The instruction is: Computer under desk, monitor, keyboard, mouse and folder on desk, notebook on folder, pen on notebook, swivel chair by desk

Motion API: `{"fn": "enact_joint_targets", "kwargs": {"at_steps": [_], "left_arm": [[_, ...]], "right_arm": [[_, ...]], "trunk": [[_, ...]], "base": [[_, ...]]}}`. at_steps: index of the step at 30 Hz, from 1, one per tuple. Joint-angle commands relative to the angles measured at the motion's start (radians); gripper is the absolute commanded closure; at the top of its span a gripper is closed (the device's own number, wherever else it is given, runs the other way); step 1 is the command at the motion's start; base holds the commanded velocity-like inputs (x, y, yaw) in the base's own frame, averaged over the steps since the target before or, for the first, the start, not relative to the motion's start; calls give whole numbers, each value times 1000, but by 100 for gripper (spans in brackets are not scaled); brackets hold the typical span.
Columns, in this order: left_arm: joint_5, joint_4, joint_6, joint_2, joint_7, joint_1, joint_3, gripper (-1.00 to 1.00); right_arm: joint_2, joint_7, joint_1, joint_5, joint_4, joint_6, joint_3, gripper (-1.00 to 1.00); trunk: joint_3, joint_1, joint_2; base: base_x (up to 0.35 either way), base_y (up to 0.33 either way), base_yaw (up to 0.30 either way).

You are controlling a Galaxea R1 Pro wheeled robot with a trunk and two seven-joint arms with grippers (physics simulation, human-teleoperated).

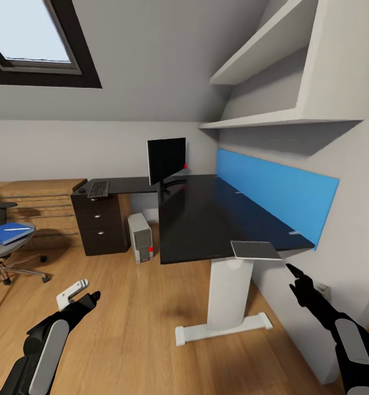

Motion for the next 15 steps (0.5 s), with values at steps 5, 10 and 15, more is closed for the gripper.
{"fn": "enact_joint_targets", "kwargs": {"at_steps": [5, 10, 15], "left_arm": [[10, -1, 3, 0, 8, -1, 0, -100], [11, -2, 5, 0, 7, -1, 0, -100], [11, -2, 5, 0, 6, -1, 0, -100]], "right_arm": [[2, 2, -1, -3, 2, 7, -2, -100], [2, 2, -1, -5, 18, 7, -2, -100], [0, 2, -1, -6, 34, 4, -3, -100]], "trunk": [[-1, 0, 0], [-1, 0, 0], [-1, 0, 0]], "base": [[77, 0, 0], [144, 0, 0], [31, 0, 0]]}}
